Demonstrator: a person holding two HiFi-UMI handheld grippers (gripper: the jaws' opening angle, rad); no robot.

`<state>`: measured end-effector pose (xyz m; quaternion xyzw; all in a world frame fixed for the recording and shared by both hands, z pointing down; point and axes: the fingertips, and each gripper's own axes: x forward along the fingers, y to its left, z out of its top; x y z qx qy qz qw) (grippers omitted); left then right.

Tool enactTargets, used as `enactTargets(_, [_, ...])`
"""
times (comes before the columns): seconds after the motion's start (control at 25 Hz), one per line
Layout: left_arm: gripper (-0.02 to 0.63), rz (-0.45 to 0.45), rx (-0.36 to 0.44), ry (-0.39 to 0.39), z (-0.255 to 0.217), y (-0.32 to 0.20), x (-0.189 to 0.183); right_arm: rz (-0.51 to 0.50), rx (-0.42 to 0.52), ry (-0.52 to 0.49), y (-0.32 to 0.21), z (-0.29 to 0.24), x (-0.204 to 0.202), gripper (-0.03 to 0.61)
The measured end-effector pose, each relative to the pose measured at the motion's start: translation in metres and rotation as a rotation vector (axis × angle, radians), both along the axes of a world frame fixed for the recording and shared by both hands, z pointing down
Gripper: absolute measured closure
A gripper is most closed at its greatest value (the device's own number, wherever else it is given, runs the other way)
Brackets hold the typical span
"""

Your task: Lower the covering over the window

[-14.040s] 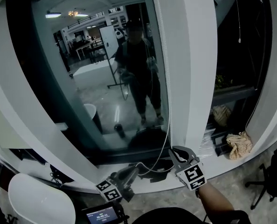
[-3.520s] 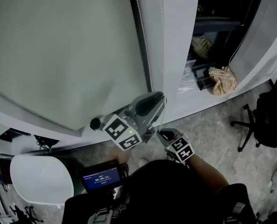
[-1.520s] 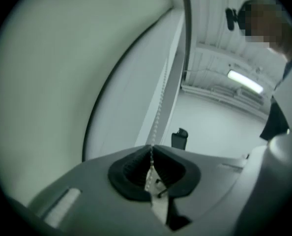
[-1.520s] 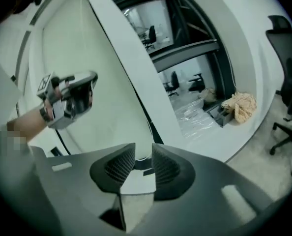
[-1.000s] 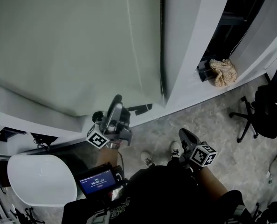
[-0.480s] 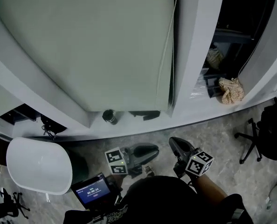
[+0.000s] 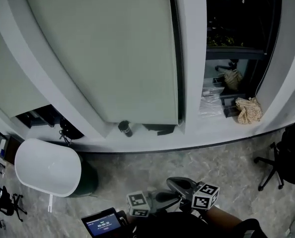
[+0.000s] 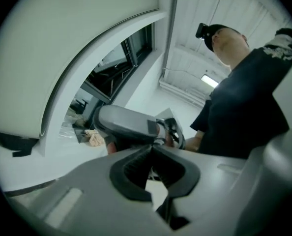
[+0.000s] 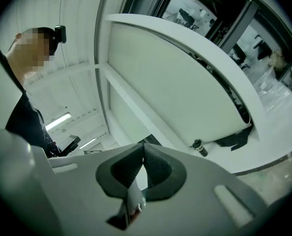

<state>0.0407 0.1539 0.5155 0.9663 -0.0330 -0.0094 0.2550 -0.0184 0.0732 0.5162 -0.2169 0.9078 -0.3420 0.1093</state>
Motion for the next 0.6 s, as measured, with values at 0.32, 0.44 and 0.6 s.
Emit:
enactTargets(0.32, [0.614, -0.090, 0.016, -0.084, -0.006, 0.049, -0.028, -0.250, 0.028, -0.096, 0.071, -0.018, -0.060, 0.571])
enactTargets(0.44, [0.614, -0.117, -0.006, -0.107, -0.006, 0.064, -0.045, -0.296, 0.028, -0.103, 0.089, -0.020, -0.083, 0.571])
enactTargets(0.6, [0.614, -0.086, 0.018, -0.143, 0.001, 0.087, -0.075, -0.329, 0.038, -0.104, 0.115, -0.024, -0.113, 0.571])
